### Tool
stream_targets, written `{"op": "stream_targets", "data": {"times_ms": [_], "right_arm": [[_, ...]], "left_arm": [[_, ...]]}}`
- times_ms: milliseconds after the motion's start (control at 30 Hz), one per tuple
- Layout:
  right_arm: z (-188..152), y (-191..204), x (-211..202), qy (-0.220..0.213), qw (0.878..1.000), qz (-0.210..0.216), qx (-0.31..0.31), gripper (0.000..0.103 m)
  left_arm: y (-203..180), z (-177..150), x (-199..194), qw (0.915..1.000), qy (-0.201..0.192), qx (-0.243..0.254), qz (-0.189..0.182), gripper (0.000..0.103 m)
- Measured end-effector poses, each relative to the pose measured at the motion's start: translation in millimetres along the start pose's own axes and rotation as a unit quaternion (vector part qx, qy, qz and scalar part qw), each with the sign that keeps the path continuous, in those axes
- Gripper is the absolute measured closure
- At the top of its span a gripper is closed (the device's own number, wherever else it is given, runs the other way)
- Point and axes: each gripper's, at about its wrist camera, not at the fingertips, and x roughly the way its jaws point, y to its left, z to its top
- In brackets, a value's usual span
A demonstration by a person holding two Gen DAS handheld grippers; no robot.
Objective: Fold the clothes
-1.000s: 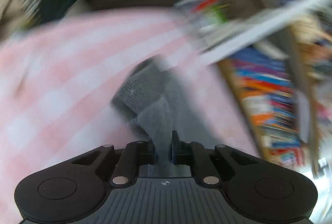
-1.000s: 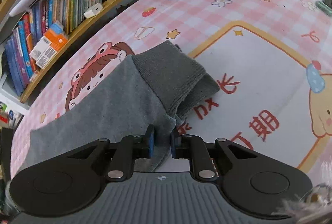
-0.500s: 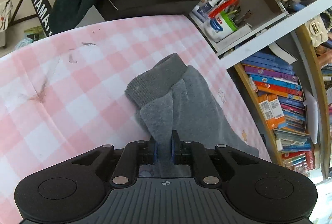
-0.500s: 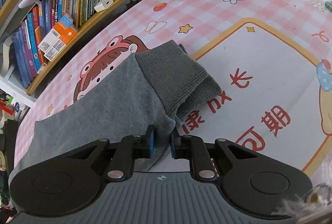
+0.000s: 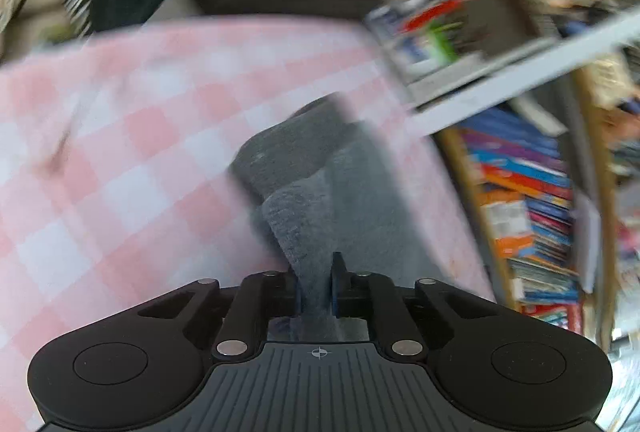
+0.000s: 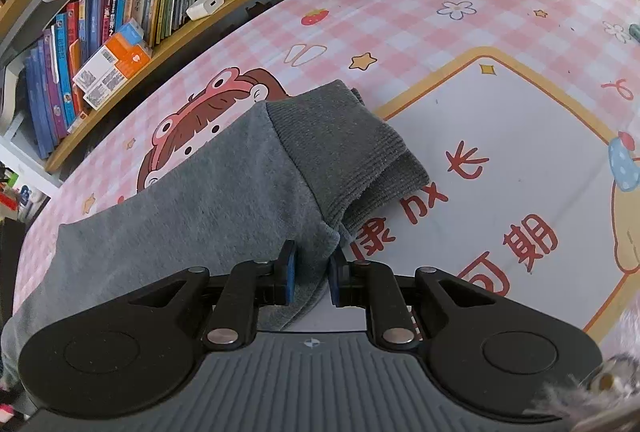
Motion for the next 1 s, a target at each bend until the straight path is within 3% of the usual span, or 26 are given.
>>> {"op": "stream_targets", "data": {"times_ms": [67, 133, 233, 400, 500, 633, 833, 1000], "right_arm": [[0, 0, 0, -0.002, 1.0, -0.002, -0.003, 0.089], [1, 2, 0, -0.002, 1.0, -0.006, -0.007, 0.089], [3, 5, 2, -0.002, 1.0, -0.013, -0.013, 0.088], [3, 7, 2, -0.001, 1.0, -0.018, -0.019, 0.087], [2, 10, 1, 0.003, 0.999, -0.026, -0.02, 0.078], [-4, 21, -10, 0.013, 0.999, -0.034, -0.032, 0.052], [-20, 48, -21, 0.02, 0.993, -0.023, -0.11, 0.042], [-33, 79, -20, 0.02, 0.978, -0.011, -0.207, 0.032]], "left_arm": [[-19, -2, -15, 0.9975, -0.031, 0.046, -0.045, 0.093], [-26, -3, -23, 0.9956, -0.043, 0.055, -0.063, 0.093], [-5, -1, -13, 0.9995, -0.022, 0.018, -0.017, 0.093], [13, -5, -2, 0.9998, 0.003, -0.011, 0.017, 0.088], [23, -7, 4, 0.9988, 0.019, -0.028, 0.036, 0.088], [28, -6, 6, 0.9982, 0.022, -0.043, 0.036, 0.085], [31, -5, 6, 0.9978, 0.019, -0.057, 0.029, 0.085], [29, -7, 6, 0.9984, 0.014, -0.046, 0.029, 0.084]]}}
